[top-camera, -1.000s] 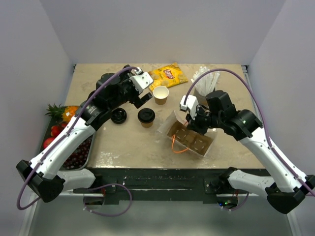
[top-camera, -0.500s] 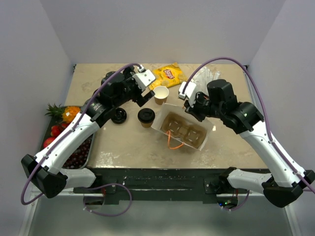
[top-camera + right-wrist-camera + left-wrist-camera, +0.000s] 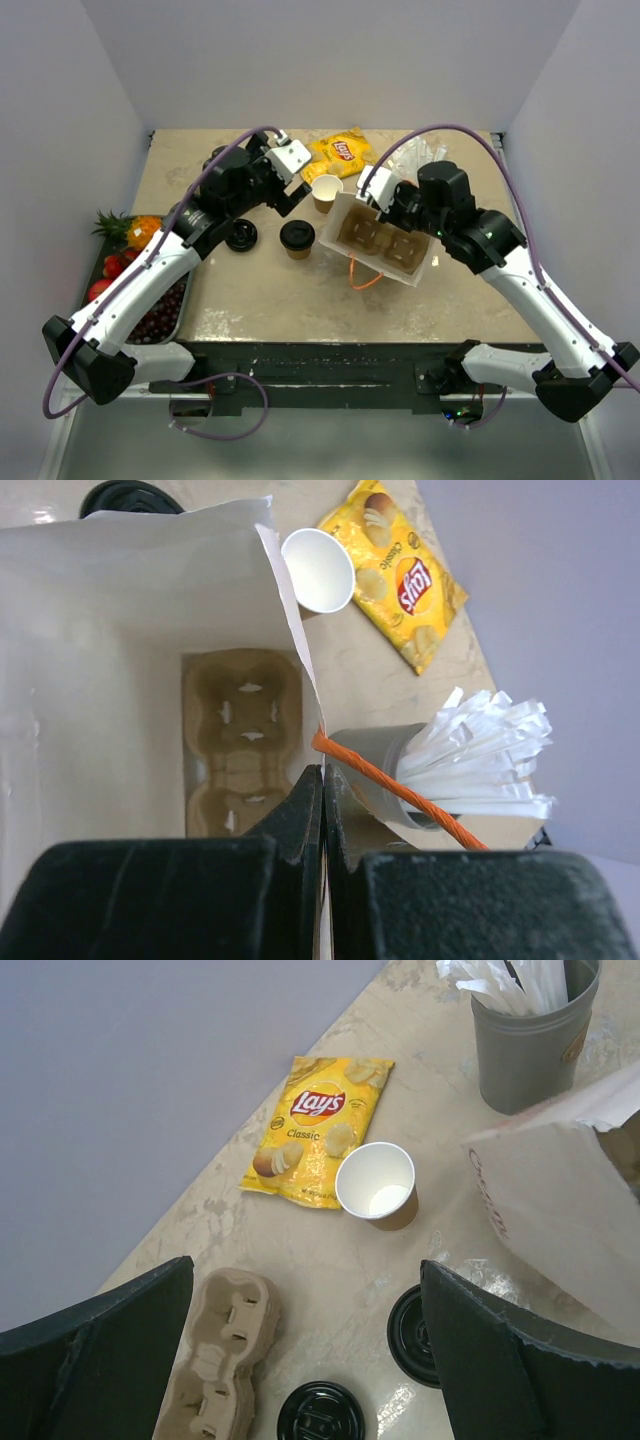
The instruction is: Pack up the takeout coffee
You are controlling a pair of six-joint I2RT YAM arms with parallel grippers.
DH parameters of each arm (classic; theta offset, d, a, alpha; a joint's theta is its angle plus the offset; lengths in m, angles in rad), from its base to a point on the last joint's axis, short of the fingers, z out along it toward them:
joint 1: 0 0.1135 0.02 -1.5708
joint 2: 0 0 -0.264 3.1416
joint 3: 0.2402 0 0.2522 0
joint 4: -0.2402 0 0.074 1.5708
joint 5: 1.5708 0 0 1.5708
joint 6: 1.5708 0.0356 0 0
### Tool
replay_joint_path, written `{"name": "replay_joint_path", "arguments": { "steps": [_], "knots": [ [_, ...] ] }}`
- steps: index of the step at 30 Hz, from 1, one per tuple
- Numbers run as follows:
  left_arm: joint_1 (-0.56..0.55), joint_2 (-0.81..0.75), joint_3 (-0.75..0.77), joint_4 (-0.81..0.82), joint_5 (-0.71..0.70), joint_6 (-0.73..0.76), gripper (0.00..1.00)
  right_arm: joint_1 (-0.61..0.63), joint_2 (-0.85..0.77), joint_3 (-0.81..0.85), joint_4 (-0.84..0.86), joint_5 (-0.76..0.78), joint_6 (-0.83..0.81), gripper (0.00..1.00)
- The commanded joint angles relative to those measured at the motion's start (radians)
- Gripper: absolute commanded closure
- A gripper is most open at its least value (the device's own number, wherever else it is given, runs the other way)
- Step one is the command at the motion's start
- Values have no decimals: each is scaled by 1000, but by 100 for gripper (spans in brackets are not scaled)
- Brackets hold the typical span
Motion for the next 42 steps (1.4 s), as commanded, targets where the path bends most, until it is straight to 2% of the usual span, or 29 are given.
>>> {"name": "replay_joint_path", "arguments": {
  "steps": [1, 6, 13, 17, 21, 28, 31, 32, 34, 35, 36, 38, 39, 41, 42],
  "knots": [
    [11, -33, -7, 36, 13, -27, 0, 4, -9, -46, 119, 46, -51, 100],
    [14, -41, -17, 29, 19, -30, 0, 17, -30, -110, 83, -75, -19, 100],
    [17, -41, -14, 23, 29, -40, 0, 44, -50, -167, 79, -91, 16, 100],
    [17, -32, -5, 6, 36, -27, 0, 46, -27, -74, 59, -71, 53, 100],
    [22, -27, -1, -42, 65, -10, 0, 43, 3, 44, -43, -86, 148, 100],
    [35, 39, 36, -213, 70, -112, 0, 40, 23, 167, -171, -89, 214, 100],
    [92, 108, 79, -286, 143, -169, 0, 21, 33, 163, -228, -105, 227, 100],
    [115, 122, 81, -304, 249, -181, 0, 14, 28, 157, -249, -114, 228, 100],
    [179, 163, 81, -316, 353, -194, 0, -14, 25, 135, -263, -134, 227, 100],
    [199, 178, 82, -324, 468, -180, 0, -28, 23, 132, -269, -146, 222, 100],
    [213, 204, 94, -330, 510, -160, 0, -43, 22, 128, -272, -181, 222, 100],
    [235, 229, 120, -396, 634, -10, 0, -98, 28, 128, -279, -232, 222, 100],
    [236, 246, 154, -433, 660, 148, 0, -115, 45, 129, -286, -264, 220, 100],
    [236, 245, 164, -491, 691, 299, 0, -141, 60, 132, -303, -342, 204, 100],
    [236, 240, 156, -502, 690, 426, 0, -144, 63, 132, -303, -356, 199, 100]
  ]
}}
